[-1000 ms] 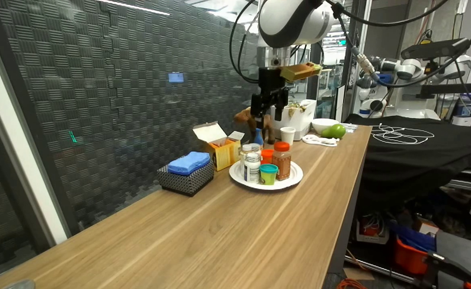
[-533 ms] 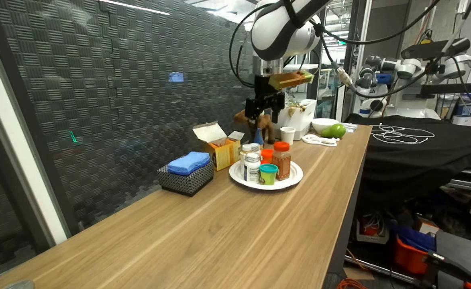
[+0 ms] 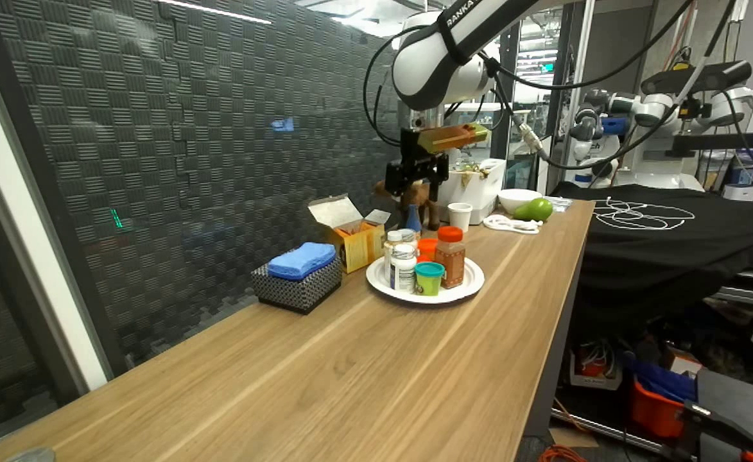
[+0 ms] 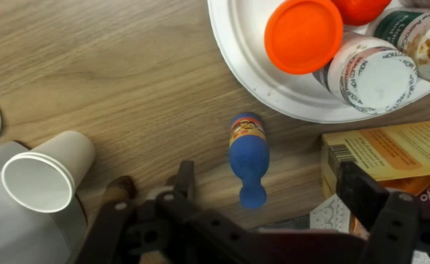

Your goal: Put the bottles and orange plushie that are around the white plate on the white plate

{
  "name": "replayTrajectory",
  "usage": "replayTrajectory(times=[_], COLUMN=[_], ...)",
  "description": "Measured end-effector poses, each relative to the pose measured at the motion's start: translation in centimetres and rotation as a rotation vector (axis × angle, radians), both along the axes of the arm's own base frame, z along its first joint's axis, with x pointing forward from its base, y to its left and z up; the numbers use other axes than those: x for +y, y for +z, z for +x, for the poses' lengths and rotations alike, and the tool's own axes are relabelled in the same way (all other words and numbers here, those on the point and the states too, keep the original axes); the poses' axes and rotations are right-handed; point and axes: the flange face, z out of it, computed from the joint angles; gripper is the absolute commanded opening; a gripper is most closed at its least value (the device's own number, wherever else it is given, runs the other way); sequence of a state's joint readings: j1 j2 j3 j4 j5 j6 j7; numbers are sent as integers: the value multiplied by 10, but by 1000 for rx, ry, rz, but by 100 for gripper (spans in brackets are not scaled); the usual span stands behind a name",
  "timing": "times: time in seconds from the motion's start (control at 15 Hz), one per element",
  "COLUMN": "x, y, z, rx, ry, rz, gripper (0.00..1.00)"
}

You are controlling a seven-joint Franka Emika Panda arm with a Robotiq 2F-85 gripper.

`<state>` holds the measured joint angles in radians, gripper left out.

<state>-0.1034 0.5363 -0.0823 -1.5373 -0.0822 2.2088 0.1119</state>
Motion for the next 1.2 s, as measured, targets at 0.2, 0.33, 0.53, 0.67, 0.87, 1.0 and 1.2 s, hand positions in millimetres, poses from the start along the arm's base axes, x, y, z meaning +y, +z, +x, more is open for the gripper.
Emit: replayTrajectory(times=[0.2, 0.33, 0.53, 0.67, 0.87, 1.0, 1.2], x=[-7, -11, -17, -19, -20, -20, -20], y=[-6, -9, -11, -12, -14, -14, -12], z=[6, 9, 14, 17, 20, 20, 21], rx=[-4, -7, -15, -20, -23, -24, -29], ry=[-19, -28, -40, -45, -51, -54, -59], rz=[9, 10, 11, 15, 18, 19, 19], gripper=[100, 98, 72, 57, 34, 18, 1])
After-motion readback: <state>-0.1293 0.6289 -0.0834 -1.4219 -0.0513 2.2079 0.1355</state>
